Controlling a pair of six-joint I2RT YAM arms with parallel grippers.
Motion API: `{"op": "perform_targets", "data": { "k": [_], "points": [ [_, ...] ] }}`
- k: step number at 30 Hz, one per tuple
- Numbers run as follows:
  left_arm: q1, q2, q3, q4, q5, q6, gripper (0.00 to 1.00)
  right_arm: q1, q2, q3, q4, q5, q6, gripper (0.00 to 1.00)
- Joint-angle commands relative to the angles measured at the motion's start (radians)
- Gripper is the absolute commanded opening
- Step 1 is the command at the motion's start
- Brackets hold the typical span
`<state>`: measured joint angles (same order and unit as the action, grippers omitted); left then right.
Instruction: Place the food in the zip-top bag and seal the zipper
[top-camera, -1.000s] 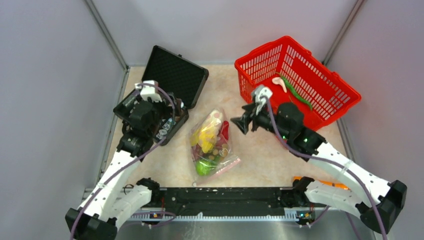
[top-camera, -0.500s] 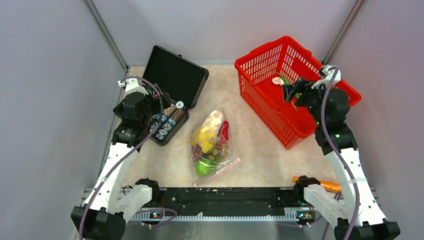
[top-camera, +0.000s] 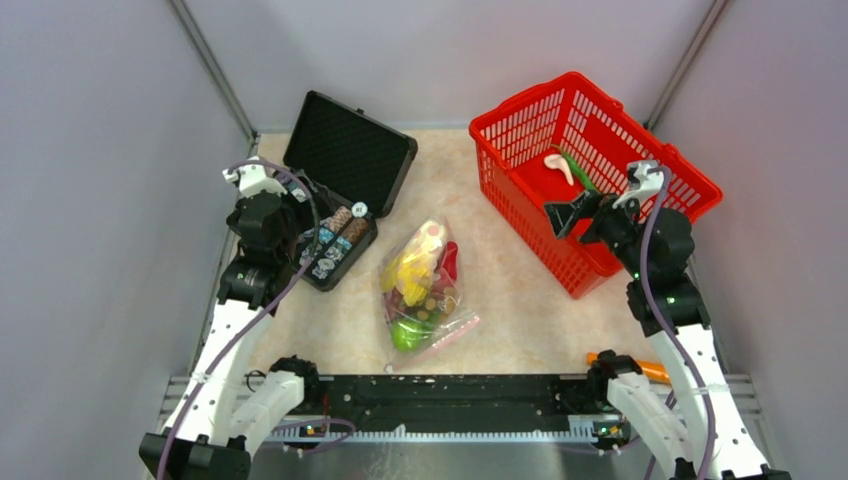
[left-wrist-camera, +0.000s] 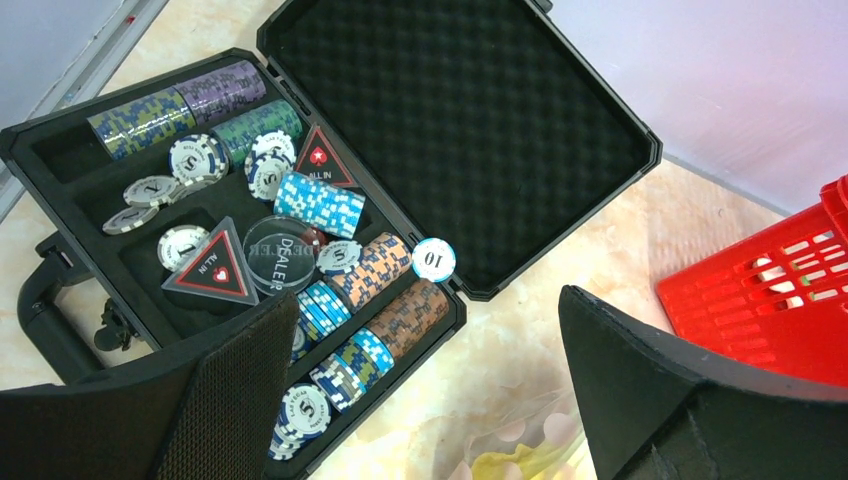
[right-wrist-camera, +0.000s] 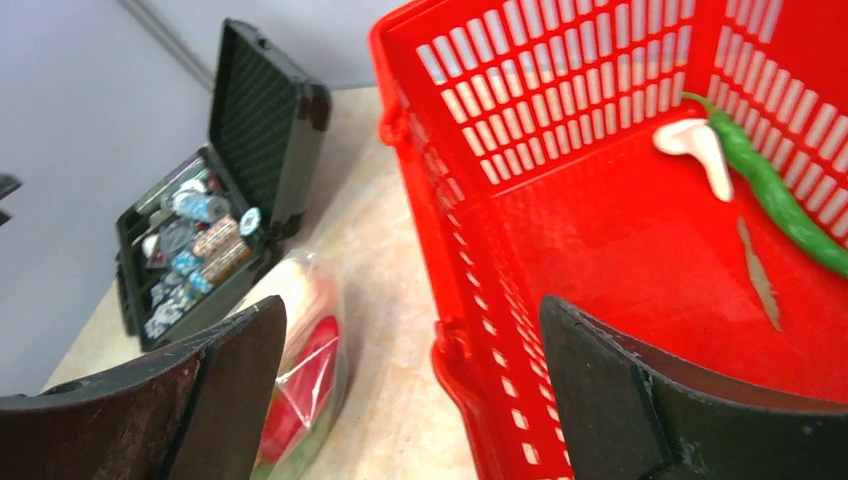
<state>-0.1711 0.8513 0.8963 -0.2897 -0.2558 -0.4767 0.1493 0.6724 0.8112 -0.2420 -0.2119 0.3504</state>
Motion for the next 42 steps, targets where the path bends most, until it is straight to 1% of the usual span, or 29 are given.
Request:
{"op": "perform_targets", "data": {
  "k": [1, 3, 6, 11, 36, 42],
  "points": [
    [0.001, 0.006, -0.001, 0.039, -0.014, 0.011, 0.99, -0.003, -0.006, -0.02, 0.128, -0.169, -0.005, 0.95],
    [0.001, 0.01, 0.003, 0.036, -0.021, 0.012, 0.99, -0.003, -0.016, -0.044, 0.183, -0.211, 0.017, 0.95],
    [0.001, 0.01, 0.006, 0.04, -0.026, 0.017, 0.99, -0.003, -0.018, -0.055, 0.213, -0.217, 0.034, 0.95],
    [0.001, 0.012, 0.017, 0.032, -0.044, 0.019, 0.99, -0.003, -0.004, -0.039, 0.188, -0.186, 0.03, 0.96],
    [0.001, 0.012, 0.015, 0.038, -0.052, 0.026, 0.99, -0.003, -0.002, -0.043, 0.187, -0.178, 0.011, 0.96],
    [0.001, 0.009, 0.011, 0.044, -0.043, 0.024, 0.99, -0.003, 0.016, -0.028, 0.155, -0.175, 0.025, 0.96]
  ]
}}
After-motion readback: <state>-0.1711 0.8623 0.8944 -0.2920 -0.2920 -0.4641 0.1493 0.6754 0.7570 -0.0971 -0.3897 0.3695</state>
